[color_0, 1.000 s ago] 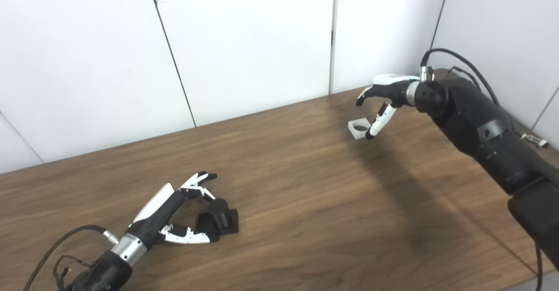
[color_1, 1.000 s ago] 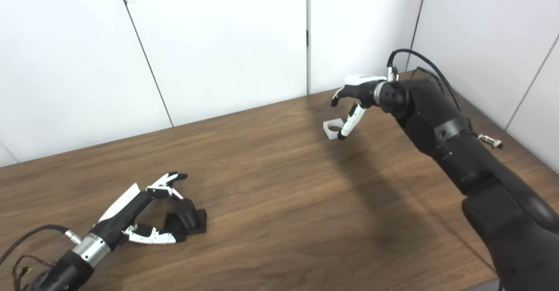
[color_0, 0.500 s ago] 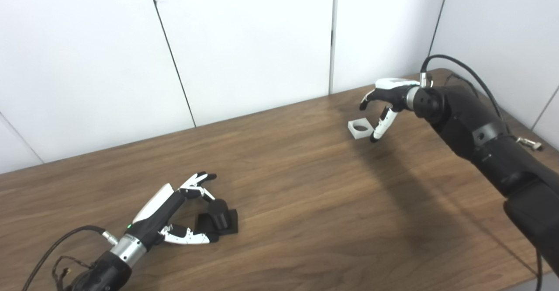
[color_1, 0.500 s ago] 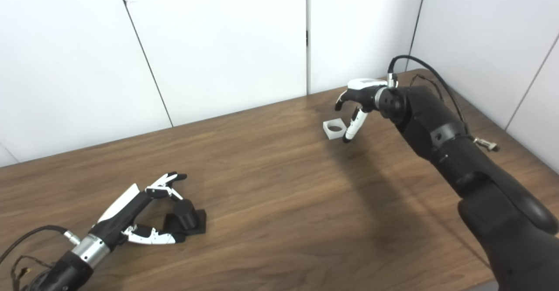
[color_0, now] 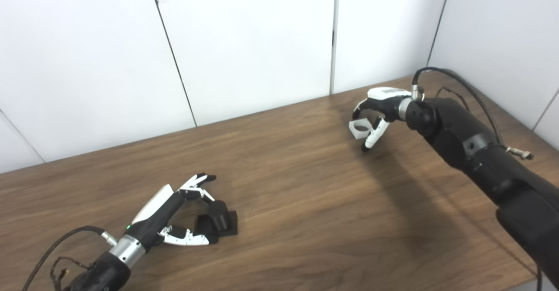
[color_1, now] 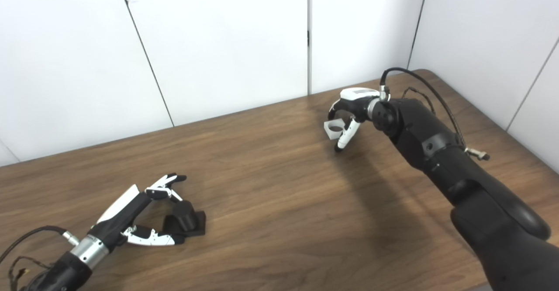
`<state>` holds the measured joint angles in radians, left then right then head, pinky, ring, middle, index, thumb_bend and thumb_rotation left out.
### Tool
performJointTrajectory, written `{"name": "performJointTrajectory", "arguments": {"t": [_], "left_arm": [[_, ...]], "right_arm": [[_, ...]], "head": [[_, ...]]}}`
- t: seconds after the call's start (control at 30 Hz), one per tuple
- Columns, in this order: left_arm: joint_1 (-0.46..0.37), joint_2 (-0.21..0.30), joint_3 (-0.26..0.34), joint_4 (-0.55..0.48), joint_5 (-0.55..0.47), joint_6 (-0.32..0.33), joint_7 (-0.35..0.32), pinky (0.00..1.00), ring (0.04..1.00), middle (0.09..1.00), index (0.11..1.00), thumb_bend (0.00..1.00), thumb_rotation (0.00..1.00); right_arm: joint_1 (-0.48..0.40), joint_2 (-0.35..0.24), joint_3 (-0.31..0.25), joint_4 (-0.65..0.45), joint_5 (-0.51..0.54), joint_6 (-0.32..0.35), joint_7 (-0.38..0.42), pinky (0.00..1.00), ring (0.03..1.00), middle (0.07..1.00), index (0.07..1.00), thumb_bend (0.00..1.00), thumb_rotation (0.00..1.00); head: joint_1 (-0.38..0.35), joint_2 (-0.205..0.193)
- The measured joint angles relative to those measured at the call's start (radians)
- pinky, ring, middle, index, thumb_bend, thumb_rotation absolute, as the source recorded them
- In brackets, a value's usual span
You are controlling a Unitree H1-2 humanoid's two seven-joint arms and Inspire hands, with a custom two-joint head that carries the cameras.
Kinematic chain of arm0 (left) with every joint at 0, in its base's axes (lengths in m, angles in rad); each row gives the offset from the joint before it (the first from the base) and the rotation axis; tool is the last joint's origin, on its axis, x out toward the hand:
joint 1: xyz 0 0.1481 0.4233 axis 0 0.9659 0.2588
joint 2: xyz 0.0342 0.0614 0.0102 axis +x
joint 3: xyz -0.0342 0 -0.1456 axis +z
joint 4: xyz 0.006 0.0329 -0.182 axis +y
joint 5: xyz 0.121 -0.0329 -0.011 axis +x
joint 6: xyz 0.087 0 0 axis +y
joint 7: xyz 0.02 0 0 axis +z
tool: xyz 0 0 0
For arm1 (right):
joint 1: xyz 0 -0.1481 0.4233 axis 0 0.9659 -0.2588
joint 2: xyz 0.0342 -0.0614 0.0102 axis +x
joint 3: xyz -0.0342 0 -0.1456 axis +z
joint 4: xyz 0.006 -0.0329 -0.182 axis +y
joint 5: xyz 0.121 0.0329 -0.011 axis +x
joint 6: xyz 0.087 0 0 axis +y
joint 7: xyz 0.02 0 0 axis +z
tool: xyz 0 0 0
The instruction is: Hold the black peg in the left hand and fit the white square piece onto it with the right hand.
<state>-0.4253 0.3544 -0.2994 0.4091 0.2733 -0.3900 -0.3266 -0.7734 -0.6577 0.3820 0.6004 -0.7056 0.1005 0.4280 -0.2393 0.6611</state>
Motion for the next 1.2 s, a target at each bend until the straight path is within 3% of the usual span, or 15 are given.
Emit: {"name": "performJointTrajectory", "arguments": {"t": [0.37, 1.2], "left_arm": [[0.015, 0.002, 0.001, -0.035, 0.0, 0.038, -0.005, 0.94, 1.0, 0.95, 0.492, 0.52, 0.07], [0.017, 0.014, 0.001, -0.037, -0.003, 0.029, -0.005, 0.93, 1.0, 0.948, 0.493, 0.52, 0.08]], "right_arm": [[-0.013, 0.009, 0.006, 0.033, -0.001, -0.026, -0.027, 1.0, 0.957, 0.914, 0.801, 0.75, 0.29], [-0.015, 0.004, 0.01, 0.036, 0.007, -0.015, -0.021, 1.0, 0.956, 0.909, 0.796, 0.73, 0.25]], "head": [[0.0, 0.006], [-0.003, 0.017]]}}
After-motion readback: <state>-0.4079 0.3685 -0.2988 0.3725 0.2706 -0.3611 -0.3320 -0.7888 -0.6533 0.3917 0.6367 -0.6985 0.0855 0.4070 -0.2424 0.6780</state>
